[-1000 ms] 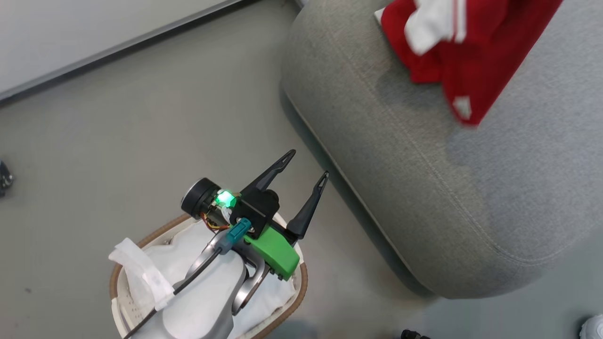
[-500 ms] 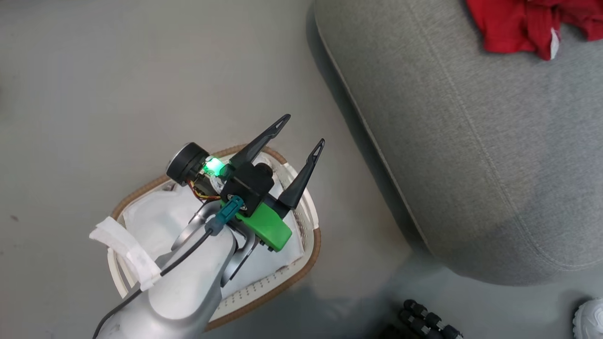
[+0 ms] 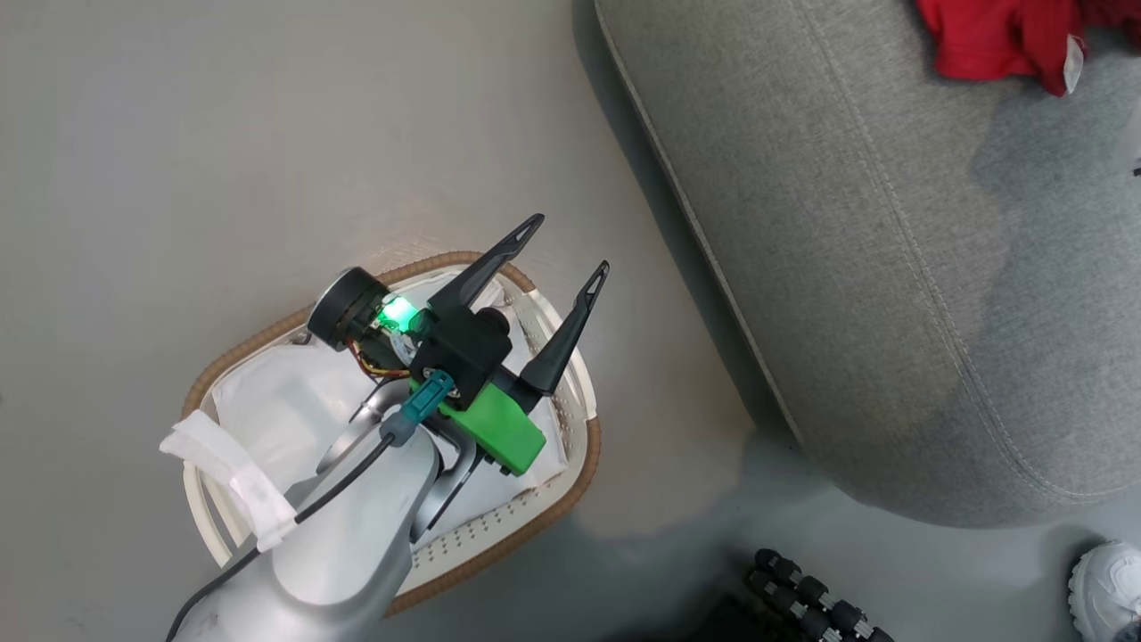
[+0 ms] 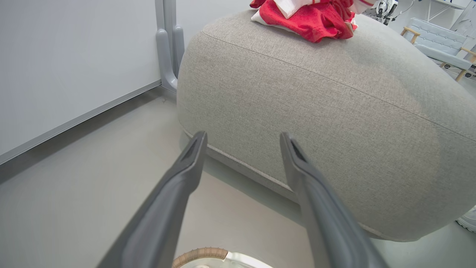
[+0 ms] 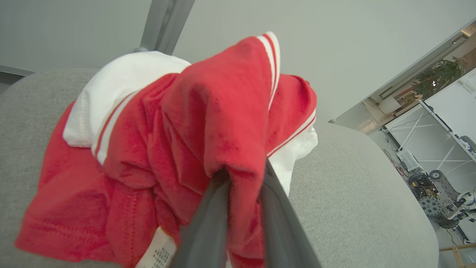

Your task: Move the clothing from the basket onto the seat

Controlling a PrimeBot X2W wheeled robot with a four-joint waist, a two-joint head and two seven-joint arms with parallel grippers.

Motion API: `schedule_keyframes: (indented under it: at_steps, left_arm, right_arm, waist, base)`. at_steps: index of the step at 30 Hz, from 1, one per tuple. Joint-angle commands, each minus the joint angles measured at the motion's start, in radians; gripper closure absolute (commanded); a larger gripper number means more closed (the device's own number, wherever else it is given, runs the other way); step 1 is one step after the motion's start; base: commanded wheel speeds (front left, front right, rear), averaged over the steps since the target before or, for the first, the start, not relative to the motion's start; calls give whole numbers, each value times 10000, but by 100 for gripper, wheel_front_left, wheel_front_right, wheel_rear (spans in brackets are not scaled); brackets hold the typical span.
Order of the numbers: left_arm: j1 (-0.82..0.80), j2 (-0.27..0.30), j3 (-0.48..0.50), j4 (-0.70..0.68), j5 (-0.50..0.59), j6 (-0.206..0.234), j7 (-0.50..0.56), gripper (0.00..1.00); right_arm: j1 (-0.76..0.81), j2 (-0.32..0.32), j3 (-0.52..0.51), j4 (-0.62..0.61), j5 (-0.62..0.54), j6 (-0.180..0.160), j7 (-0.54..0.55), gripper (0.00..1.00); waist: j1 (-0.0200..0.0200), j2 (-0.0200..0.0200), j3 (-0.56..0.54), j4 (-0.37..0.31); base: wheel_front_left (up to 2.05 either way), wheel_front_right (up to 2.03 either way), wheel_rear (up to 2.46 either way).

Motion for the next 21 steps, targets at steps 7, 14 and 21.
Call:
schedule_keyframes:
  at_steps: [7, 14, 21]
  left_arm:
    - [318, -122, 55, 138, -321, 54, -1, 0]
    - [750, -474, 554, 53, -613, 125, -2, 0]
    - [1276, -917, 1452, -31, -821, 275, -2, 0]
  right_arm:
    - [953, 161, 347, -321, 223, -14, -47, 0]
    - [1240, -189, 917, -711, 581, -14, -48, 0]
    - [1088, -163, 1325, -1053, 919, -14, -48, 0]
  waist:
    - [-2, -1, -1011, -175]
    - [-2, -1, -2188, 5]
    - [-2, -1, -3320, 667]
  base:
    - [0, 0, 0]
    - [0, 0, 0]
    - [0, 0, 0]
